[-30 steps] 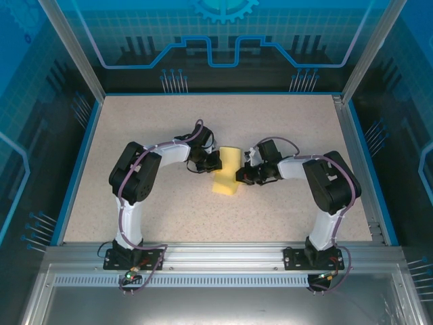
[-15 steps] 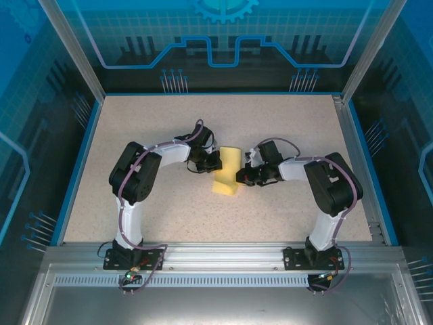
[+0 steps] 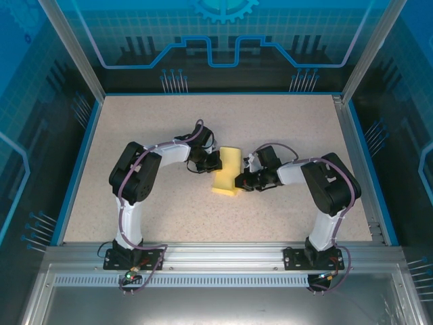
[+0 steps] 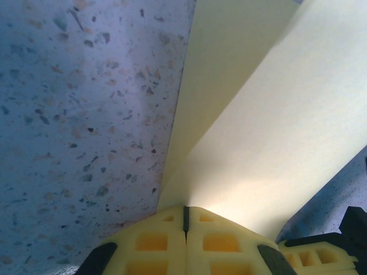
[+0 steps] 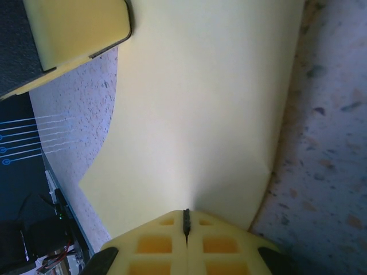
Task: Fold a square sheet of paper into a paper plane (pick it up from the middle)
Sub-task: Fold the square sheet of paper in half at the center of the table.
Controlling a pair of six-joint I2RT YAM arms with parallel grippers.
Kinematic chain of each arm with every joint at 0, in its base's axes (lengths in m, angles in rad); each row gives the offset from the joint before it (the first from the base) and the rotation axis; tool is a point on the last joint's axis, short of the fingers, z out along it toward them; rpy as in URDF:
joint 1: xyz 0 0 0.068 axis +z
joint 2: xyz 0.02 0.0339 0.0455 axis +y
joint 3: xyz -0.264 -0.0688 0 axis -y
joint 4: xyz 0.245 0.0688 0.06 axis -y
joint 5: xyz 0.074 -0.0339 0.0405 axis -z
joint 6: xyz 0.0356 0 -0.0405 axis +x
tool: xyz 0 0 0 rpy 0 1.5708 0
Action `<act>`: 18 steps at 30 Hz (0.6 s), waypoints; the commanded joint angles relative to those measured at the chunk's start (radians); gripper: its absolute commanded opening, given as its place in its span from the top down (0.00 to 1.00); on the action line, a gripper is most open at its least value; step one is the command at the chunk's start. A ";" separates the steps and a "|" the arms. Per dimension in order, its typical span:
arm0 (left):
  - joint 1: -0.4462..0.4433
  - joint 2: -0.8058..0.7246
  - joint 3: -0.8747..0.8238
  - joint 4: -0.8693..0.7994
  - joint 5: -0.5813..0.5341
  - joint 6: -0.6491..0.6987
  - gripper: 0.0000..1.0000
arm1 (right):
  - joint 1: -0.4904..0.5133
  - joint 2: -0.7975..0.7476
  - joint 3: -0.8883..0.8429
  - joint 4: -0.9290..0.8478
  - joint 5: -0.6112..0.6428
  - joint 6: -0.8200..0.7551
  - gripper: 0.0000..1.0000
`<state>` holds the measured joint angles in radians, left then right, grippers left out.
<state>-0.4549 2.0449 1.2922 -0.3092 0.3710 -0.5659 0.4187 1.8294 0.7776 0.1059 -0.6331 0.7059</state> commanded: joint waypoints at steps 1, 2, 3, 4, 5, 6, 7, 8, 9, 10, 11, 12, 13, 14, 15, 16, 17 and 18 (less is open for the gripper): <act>-0.010 0.024 -0.020 -0.037 -0.010 0.023 1.00 | 0.009 0.028 -0.014 -0.008 0.027 -0.018 1.00; -0.010 0.025 -0.021 -0.037 -0.011 0.023 1.00 | 0.009 0.016 -0.011 -0.017 0.028 -0.021 1.00; -0.010 0.023 -0.021 -0.037 -0.010 0.024 1.00 | 0.009 -0.002 -0.009 -0.030 0.029 -0.025 1.00; -0.010 0.023 -0.023 -0.036 -0.011 0.023 1.00 | 0.009 -0.022 -0.006 -0.043 0.027 -0.028 1.00; -0.010 0.023 -0.023 -0.036 -0.011 0.022 1.00 | 0.009 -0.039 -0.007 -0.047 0.021 -0.029 1.00; -0.010 0.023 -0.024 -0.035 -0.011 0.022 1.00 | 0.009 -0.058 -0.009 -0.044 0.012 -0.028 1.00; -0.009 0.022 -0.024 -0.034 -0.012 0.023 1.00 | 0.009 -0.072 -0.013 -0.036 0.000 -0.024 1.00; -0.010 0.021 -0.024 -0.034 -0.012 0.022 1.00 | 0.009 -0.081 -0.016 -0.031 -0.006 -0.021 1.00; -0.010 0.021 -0.024 -0.034 -0.012 0.020 1.00 | 0.010 -0.084 -0.019 -0.027 -0.014 -0.015 1.00; -0.010 0.021 -0.024 -0.034 -0.011 0.020 1.00 | 0.013 -0.084 -0.021 -0.018 -0.024 -0.007 1.00; -0.010 0.021 -0.024 -0.034 -0.011 0.020 1.00 | 0.017 -0.084 -0.031 -0.007 -0.031 0.001 1.00; -0.011 0.020 -0.024 -0.035 -0.013 0.021 1.00 | 0.024 -0.084 -0.039 0.006 -0.030 0.007 1.00; -0.010 0.018 -0.024 -0.037 -0.014 0.023 1.00 | 0.031 -0.081 -0.043 0.008 -0.028 0.008 1.00; -0.010 0.017 -0.028 -0.035 -0.015 0.023 1.00 | 0.036 -0.074 -0.043 0.006 -0.025 0.006 1.00; -0.011 0.016 -0.028 -0.035 -0.016 0.022 1.00 | 0.040 -0.064 -0.046 0.007 -0.022 0.006 1.00; -0.010 0.017 -0.028 -0.036 -0.015 0.024 1.00 | 0.041 -0.055 -0.053 0.021 -0.022 0.011 1.00; -0.010 0.016 -0.029 -0.035 -0.014 0.024 1.00 | 0.042 -0.049 -0.063 0.036 -0.026 0.013 1.00; -0.010 0.016 -0.031 -0.035 -0.014 0.024 1.00 | 0.043 -0.041 -0.070 0.042 -0.025 0.018 1.00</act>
<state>-0.4549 2.0449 1.2922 -0.3092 0.3710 -0.5659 0.4503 1.7630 0.7330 0.1200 -0.6376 0.7109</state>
